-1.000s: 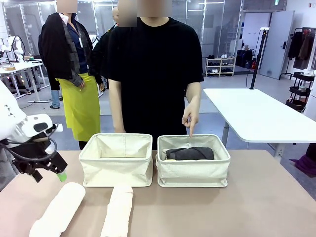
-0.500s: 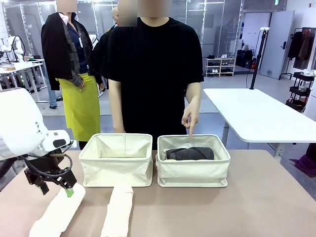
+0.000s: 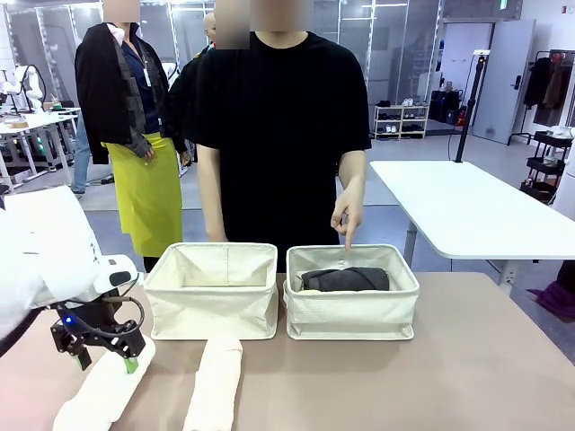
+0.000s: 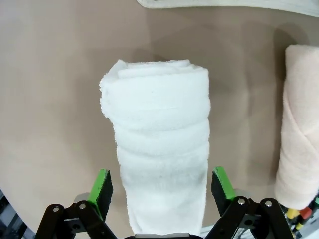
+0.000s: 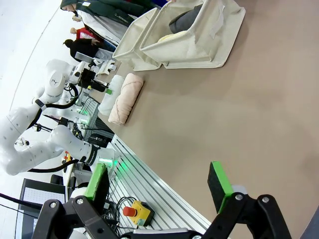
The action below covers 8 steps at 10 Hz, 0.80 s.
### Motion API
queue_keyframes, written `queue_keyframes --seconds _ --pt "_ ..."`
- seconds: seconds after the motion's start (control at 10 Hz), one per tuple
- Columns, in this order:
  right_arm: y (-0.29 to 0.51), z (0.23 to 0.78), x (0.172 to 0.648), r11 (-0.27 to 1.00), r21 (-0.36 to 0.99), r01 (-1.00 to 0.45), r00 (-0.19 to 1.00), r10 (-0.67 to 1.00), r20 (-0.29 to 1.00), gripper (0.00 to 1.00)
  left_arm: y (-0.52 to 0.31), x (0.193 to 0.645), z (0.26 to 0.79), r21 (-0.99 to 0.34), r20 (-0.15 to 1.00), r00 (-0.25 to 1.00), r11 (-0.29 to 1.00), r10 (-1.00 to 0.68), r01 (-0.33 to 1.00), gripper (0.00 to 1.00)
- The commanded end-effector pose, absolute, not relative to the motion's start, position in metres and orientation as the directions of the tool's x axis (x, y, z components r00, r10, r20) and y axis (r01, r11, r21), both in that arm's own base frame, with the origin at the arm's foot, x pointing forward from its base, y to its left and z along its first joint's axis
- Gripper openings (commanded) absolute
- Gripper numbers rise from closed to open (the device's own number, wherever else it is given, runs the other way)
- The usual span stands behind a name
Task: Divide the towels into two baskets.
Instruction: Pick up one hotel-folded towel from the bottom of the table and place it in the Fabric basket indicated by the person.
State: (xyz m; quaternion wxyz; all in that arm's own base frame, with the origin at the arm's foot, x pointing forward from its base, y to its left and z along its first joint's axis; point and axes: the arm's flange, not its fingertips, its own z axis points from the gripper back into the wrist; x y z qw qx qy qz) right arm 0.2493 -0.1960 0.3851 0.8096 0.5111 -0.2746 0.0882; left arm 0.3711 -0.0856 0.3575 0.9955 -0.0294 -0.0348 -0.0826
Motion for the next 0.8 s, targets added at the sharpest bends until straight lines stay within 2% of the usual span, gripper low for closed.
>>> queue_keyframes --seconds 0.0,0.3,0.5,0.6,0.7 --pt "-0.195 0.387 0.248 0.452 0.776 -0.439 0.823 -0.143 0.550 1.00 -0.065 0.295 0.315 -0.104 0.049 0.983 0.978 -0.177 0.181 1.00" --pt "-0.195 0.387 0.248 0.452 0.776 -0.439 0.823 -0.143 0.550 1.00 -0.068 0.293 0.302 -0.120 0.008 0.976 0.968 -0.219 0.218 1.00" --pt "-0.195 0.387 0.248 0.452 0.776 -0.439 0.823 -0.143 0.550 1.00 -0.068 0.293 0.302 -0.111 0.039 0.976 0.970 -0.215 0.218 1.00" --pt "-0.195 0.387 0.248 0.452 0.776 -0.439 0.823 -0.143 0.550 1.00 -0.067 0.292 0.304 -0.102 0.050 0.975 0.970 -0.216 0.220 0.96" --pt "-0.195 0.387 0.248 0.452 0.776 -0.439 0.823 -0.143 0.550 1.00 -0.067 0.293 0.306 -0.101 0.049 0.976 0.971 -0.214 0.218 0.80"
